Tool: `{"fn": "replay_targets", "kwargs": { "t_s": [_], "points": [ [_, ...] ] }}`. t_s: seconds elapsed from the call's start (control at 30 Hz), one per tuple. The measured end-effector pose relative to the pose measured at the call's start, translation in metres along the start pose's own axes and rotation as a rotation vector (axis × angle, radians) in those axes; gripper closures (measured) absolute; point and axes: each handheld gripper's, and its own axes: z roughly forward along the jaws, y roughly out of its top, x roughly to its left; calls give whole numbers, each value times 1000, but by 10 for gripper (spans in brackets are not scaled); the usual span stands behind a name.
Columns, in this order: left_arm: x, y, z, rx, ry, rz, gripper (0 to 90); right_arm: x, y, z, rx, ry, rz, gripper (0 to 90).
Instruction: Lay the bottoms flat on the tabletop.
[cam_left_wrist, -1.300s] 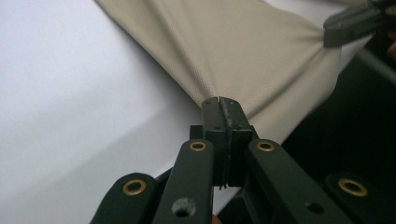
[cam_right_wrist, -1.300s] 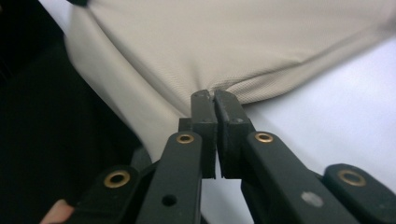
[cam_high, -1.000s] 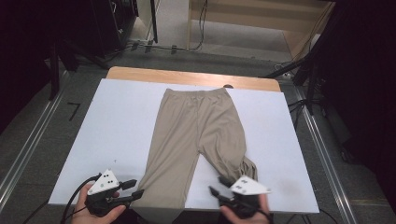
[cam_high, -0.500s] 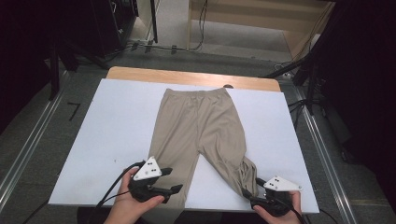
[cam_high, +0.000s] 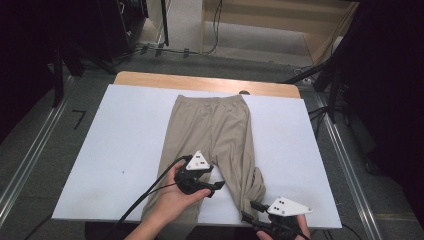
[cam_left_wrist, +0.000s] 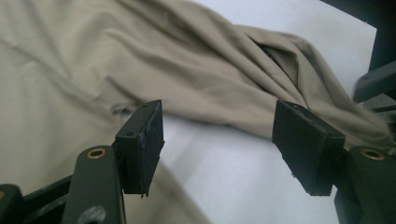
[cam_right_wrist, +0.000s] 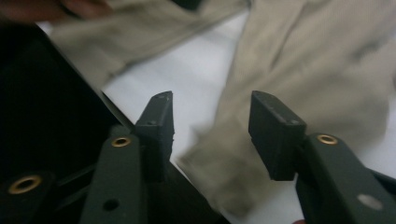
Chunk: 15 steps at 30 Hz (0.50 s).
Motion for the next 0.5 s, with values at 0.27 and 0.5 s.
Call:
{"fn": "replay_targets", "kwargs": {
  "t_s": [0.27,0.5],
  "points": [
    [-13,14,45,93,4,58,382,-62,6,-5,-69,-203,86,419],
    [-13,12,61,164,65,74,740,-68,-7,22,24,-201,129,760]
  ]
}}
